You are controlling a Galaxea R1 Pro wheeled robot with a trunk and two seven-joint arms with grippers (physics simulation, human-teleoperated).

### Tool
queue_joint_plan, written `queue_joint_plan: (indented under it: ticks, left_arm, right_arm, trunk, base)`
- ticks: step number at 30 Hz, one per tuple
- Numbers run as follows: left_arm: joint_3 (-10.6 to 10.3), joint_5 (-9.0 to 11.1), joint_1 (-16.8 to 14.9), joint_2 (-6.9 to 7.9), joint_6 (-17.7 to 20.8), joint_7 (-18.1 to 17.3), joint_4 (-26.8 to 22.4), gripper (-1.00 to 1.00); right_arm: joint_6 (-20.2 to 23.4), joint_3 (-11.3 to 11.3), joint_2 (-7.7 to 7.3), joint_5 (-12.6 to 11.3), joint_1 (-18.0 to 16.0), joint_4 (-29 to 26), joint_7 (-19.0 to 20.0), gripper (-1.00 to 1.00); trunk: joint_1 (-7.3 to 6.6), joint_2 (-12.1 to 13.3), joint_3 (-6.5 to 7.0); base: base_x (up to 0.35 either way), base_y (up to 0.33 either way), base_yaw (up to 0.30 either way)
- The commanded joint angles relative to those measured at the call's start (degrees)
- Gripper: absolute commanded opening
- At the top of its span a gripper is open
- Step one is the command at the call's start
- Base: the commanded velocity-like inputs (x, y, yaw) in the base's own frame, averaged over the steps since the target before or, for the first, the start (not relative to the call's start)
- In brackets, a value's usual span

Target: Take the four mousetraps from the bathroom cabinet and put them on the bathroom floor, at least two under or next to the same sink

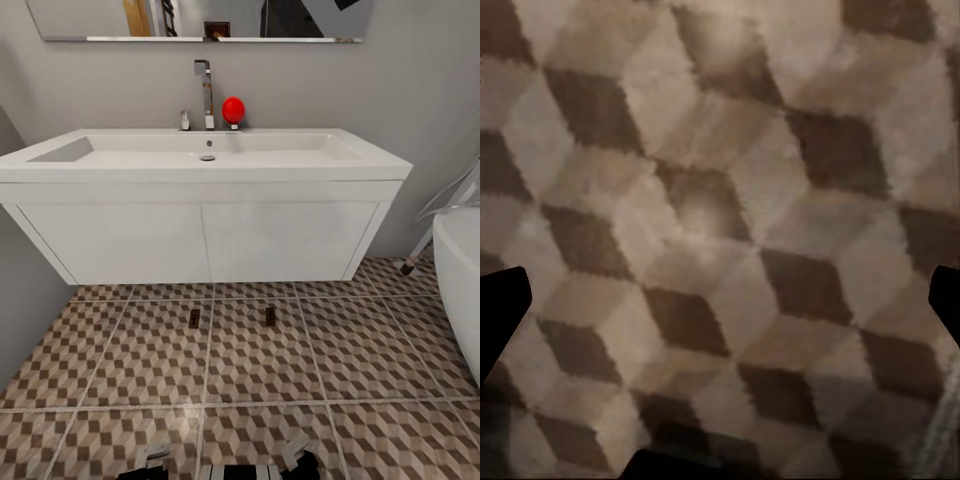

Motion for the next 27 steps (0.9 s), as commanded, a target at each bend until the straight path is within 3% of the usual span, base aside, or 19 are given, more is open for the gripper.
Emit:
queue_joint_plan:
  ticks: [1, 11, 15, 23, 27]
  left_arm:
    - [-0.4, 0.2, 0.4, 0.07, -0.1, 0.4, -0.2, 1.00]
    - [-0.4, 0.3, 4.8, 0.70, -2.9, 0.5, -0.1, 1.00]
    - [-0.4, 0.4, 5.5, 0.70, -3.1, 0.5, -0.1, 1.00]
    - [-0.4, 0.4, 6.4, 0.65, -3.2, 0.4, -0.2, 1.00]
    - [-0.4, 0.5, 6.6, 0.60, -3.2, 0.4, -0.2, 1.00]
  right_arm:
    - [-0.2, 0.2, -0.09, -0.1, 0.4, 0.1, -0.2, 1.00]
    - [-1.1, -0.1, -0.54, -0.6, 6.0, 0.8, 0.0, 1.00]
    - [-3.5, -0.5, -0.72, -2.7, 6.7, 1.0, 0.0, 1.00]
    - [-5.8, -3.0, -1.87, -15.7, 7.1, 1.1, 0.1, 1.00]
    - [-6.1, -3.3, -2.17, -21.1, 7.3, 1.2, 0.1, 1.00]
  trunk:
    - [-0.04, 0.0, 0.19]
    - [-0.29, 0.1, 2.41]
    - [-0.40, 0.2, 3.29]
    - [-0.60, 0.3, 5.07]
    - [-1.45, 1.8, 5.79]
  base:
    - [0.000, 0.000, 0.000]
    - [0.000, 0.000, 0.000]
    - [0.000, 0.000, 0.000]
    - [0.000, 0.000, 0.000]
    - [0.000, 0.000, 0.000]
